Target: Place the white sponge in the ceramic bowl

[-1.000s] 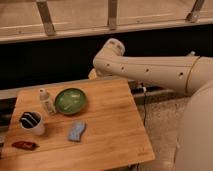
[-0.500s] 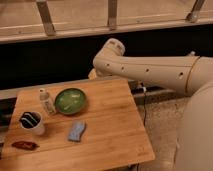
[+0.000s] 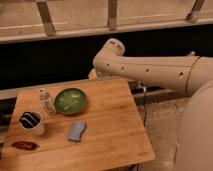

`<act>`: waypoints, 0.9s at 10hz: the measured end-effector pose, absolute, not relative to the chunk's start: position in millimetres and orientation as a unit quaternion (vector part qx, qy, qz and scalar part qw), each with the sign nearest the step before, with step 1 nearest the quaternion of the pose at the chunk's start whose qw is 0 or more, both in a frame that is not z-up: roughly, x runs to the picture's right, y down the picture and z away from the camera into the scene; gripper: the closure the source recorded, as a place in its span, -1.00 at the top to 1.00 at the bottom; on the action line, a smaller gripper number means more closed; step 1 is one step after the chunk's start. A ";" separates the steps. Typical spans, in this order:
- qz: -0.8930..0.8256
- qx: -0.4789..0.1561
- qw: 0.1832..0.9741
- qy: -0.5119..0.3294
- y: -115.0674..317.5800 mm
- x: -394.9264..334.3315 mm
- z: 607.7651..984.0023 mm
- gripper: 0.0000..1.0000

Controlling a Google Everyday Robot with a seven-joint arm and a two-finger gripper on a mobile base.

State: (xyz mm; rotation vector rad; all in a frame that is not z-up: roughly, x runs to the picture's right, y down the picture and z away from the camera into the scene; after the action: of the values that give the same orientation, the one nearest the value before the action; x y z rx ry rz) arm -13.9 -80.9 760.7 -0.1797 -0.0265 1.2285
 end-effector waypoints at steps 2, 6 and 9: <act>0.576 -0.084 0.813 -0.012 -80.9 -13.9 760.7 0.60; 0.576 -0.084 0.813 -0.015 -81.1 -13.9 760.2 0.60; 0.562 -0.096 0.821 -0.021 -52.5 -32.9 760.5 0.60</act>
State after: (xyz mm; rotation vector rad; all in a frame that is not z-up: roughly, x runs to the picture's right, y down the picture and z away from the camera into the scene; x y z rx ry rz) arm -32.9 -52.5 760.5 -0.2046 -0.0439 1.1966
